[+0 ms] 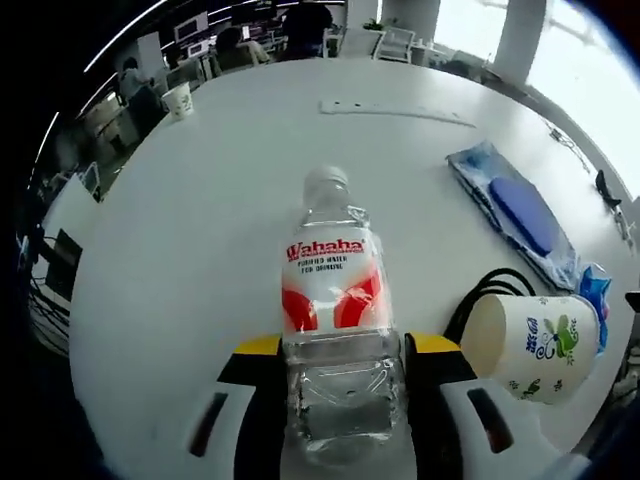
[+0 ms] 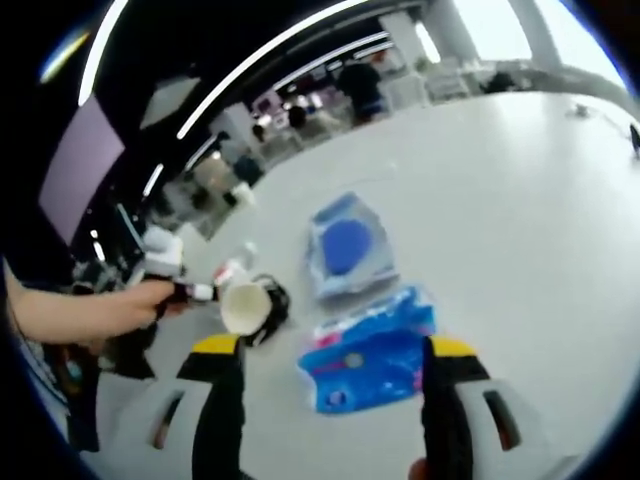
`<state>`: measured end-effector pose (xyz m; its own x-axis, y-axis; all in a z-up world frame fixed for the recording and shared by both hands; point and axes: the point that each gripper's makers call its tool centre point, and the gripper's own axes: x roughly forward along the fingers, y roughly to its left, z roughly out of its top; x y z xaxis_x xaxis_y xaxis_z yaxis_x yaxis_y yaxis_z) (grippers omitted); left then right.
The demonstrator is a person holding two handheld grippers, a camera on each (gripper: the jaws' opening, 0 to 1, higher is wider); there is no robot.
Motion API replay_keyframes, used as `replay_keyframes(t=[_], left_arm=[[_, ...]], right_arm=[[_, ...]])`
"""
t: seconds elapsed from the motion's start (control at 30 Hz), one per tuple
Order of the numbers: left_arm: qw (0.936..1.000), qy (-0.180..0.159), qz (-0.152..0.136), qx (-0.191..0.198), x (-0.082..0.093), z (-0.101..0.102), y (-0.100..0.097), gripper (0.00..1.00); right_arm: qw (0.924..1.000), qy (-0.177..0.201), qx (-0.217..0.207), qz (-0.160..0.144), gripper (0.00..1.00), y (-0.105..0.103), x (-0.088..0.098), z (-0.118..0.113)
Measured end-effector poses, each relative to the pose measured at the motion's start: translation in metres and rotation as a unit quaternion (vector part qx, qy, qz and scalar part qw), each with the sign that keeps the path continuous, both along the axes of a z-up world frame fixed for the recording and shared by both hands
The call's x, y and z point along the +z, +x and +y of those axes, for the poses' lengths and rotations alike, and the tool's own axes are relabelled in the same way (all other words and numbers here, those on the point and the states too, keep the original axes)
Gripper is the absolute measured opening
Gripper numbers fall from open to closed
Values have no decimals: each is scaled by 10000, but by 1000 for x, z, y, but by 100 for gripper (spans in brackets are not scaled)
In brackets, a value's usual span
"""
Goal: Arrange the tabletop items into an orderly group along one side of the table until the central work area is clear of visible clutter.
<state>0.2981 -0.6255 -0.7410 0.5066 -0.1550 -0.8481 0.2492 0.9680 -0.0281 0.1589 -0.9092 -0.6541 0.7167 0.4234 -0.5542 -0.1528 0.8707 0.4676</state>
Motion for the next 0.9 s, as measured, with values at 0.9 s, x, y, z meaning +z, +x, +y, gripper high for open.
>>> replay_keyframes(t=[0.9], left_arm=[[9985, -82, -513, -177, 7, 1, 5, 41]], right_arm=[[9557, 2876, 39, -621, 57, 133, 100, 136]])
